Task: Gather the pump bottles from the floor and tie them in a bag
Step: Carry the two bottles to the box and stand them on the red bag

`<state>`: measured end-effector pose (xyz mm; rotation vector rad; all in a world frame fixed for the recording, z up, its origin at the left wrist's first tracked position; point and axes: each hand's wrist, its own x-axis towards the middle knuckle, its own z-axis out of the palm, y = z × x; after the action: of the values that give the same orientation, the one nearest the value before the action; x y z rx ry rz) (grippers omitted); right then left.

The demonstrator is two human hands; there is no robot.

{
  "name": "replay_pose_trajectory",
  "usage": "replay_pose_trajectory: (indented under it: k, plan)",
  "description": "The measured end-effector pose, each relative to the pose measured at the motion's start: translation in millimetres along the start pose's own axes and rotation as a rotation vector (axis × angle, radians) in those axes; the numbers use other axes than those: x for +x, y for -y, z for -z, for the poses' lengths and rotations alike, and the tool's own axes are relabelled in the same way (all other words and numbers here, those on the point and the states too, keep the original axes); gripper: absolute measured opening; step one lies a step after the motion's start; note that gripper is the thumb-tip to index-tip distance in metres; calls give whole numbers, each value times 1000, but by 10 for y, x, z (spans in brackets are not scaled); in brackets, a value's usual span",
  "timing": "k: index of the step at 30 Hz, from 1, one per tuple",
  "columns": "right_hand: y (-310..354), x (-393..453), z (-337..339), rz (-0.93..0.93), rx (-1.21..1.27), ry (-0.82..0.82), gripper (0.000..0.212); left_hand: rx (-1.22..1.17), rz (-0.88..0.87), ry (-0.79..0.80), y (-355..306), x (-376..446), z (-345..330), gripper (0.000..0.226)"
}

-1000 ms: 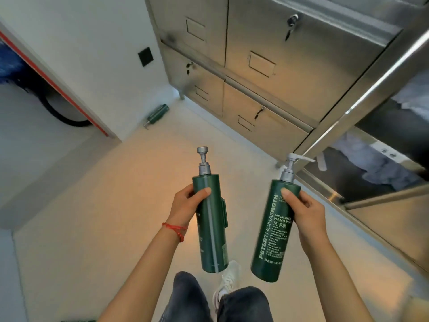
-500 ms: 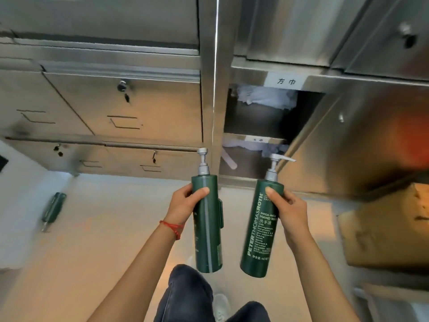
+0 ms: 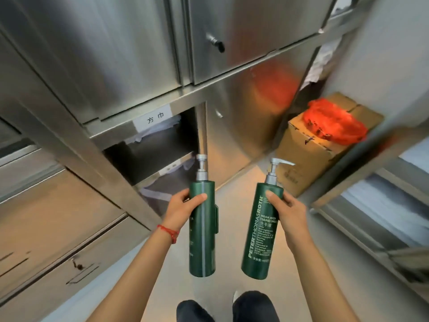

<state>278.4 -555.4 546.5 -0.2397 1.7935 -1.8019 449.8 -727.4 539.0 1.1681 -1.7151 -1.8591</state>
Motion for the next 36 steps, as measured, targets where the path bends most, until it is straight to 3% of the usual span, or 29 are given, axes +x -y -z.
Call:
replay_pose_trajectory:
  k: [10,21,36]
  plan:
    - [408,583,964,78,47,-298,9,98,-72,317,-521,1031,-1424,10]
    - [952,1800,1714,85,-9,-396,9,107,-93,421,-1134,2076,-2634,11]
    - [1329,3934,2075,99,34,-636,21,190,-161,659,-1963,4282,-4114,21]
